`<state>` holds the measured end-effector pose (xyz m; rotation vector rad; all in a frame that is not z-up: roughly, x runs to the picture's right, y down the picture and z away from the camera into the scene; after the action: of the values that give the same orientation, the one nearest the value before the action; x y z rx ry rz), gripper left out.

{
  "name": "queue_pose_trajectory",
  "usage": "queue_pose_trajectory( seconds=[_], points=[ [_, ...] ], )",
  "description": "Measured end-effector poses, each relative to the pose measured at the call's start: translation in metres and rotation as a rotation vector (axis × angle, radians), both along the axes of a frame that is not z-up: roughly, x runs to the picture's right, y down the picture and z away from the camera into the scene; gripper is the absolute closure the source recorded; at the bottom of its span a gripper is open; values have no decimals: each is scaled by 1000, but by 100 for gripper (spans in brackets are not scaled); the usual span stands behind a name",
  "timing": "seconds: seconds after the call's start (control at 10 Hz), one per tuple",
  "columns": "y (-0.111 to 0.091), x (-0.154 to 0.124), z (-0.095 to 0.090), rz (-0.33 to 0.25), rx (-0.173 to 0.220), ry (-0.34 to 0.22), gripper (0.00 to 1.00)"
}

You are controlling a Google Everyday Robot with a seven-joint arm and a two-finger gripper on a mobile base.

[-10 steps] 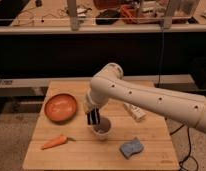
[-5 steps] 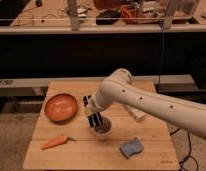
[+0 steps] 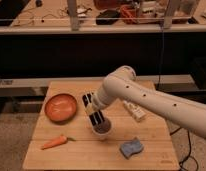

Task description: Place the eraser in the ceramic cup

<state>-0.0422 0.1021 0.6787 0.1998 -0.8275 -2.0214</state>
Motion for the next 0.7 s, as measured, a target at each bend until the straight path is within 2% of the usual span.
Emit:
queue_pose_trajectory(
  seconds=[0.3,0.7],
  points=[
    [4,6,-3,-94,64,-78,99],
    [15,6,3,-157,143,-213,99]
  ],
)
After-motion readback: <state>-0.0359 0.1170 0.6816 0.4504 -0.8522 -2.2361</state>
